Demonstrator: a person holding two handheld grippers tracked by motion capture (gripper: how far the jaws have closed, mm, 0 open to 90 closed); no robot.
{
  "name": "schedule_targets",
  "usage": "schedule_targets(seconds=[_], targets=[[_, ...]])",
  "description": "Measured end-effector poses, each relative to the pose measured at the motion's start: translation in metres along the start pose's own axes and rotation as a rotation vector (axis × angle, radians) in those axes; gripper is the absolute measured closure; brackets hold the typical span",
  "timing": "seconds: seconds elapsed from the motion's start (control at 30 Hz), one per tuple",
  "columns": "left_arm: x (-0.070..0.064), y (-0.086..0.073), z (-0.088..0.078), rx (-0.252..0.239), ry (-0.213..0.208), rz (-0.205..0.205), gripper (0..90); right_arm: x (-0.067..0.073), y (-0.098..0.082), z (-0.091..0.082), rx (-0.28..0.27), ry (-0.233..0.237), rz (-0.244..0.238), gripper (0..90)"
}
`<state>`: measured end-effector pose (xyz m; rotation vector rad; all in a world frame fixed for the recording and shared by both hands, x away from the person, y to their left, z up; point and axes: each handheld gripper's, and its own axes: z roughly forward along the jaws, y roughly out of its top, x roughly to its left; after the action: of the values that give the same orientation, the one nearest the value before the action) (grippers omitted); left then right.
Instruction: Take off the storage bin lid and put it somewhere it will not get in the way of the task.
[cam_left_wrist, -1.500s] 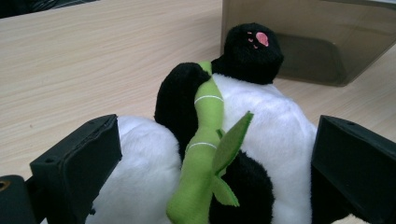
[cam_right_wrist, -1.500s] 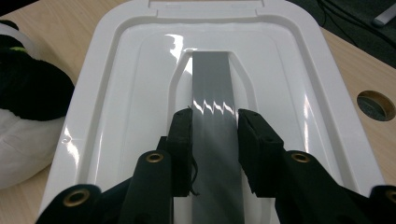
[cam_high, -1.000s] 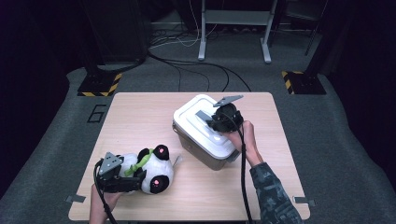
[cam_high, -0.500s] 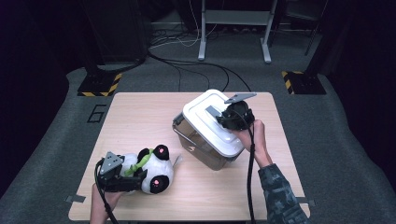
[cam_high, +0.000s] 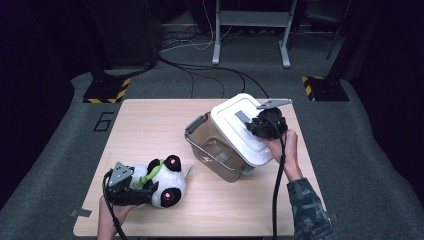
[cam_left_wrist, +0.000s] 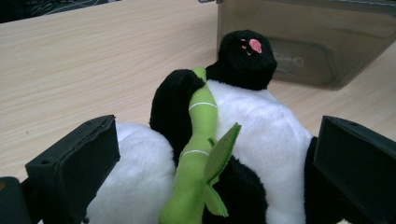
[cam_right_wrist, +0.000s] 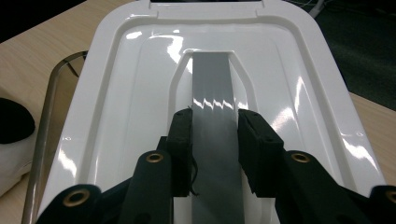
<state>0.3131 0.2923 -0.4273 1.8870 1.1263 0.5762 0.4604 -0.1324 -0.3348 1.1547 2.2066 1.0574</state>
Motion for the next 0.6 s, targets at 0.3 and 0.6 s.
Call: schedule_targets(seconds=[0.3,0.6], targets=[[-0.001,-0.001,0.000,0.004,0.002,0.002,0.0,-0.015,-0.008,-0.009,-0.007,-0.046,0.048,66.3],[-0.003,-0.001,0.001,0.005,0.001,0.005,0.0,-0.029,-0.019,-0.011,0.003,-0.095,0.093,66.4]])
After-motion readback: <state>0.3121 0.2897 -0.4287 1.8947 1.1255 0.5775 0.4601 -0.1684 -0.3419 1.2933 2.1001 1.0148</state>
